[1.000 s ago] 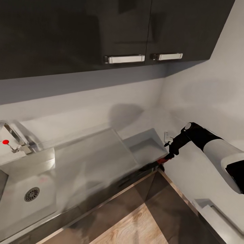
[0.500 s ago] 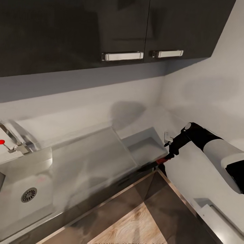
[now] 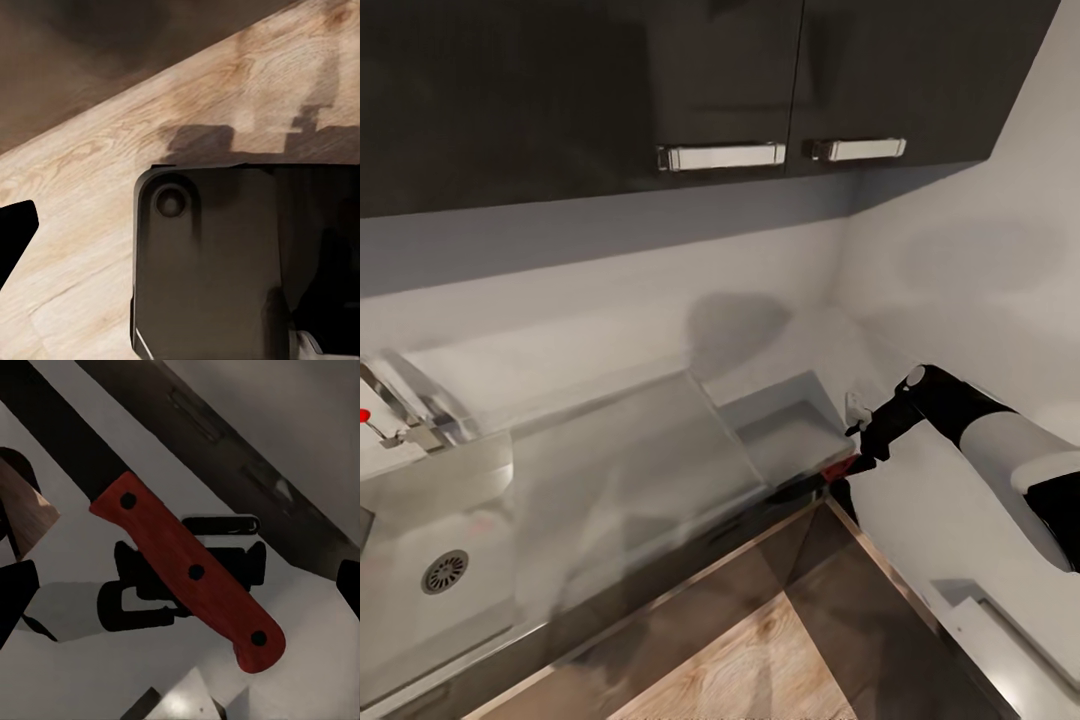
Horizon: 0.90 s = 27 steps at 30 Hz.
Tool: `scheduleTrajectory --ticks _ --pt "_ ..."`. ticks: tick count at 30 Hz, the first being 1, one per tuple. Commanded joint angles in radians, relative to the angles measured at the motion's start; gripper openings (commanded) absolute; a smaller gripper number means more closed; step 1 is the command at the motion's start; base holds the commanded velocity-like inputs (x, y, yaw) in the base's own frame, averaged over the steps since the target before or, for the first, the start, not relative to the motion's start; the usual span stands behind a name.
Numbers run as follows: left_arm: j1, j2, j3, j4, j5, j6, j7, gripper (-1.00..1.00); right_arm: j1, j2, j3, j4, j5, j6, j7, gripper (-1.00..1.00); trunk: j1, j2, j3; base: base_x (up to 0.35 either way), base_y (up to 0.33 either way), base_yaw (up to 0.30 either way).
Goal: In the kitchen, take the Vidalia onion out of the sink, dice it on the chopping board with the paring knife, put the diced onion into the bowl on the countertop, then place both the paring knife and the chopping board into the sink.
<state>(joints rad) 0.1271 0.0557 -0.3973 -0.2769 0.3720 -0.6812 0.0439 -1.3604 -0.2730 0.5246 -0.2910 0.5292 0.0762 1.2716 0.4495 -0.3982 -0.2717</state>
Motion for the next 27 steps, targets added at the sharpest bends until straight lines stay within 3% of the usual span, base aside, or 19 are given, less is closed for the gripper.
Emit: scheduleTrajectory --ticks 1,27 --pt "0.0 0.0 -0.008 -0.002 0.007 -0.001 0.005 1.0 0.0 0.0 -0.002 0.002 0.004 0.005 0.005 1.0 0.001 -0.002 -0.003 0.0 0.0 -0.029" --pt "0.0 0.001 -0.009 -0.002 0.007 -0.001 0.005 1.0 0.0 0.002 -0.002 0.016 0.006 -0.002 0.004 1.0 0.001 -0.002 -0.035 0.05 -0.045 -0.069"
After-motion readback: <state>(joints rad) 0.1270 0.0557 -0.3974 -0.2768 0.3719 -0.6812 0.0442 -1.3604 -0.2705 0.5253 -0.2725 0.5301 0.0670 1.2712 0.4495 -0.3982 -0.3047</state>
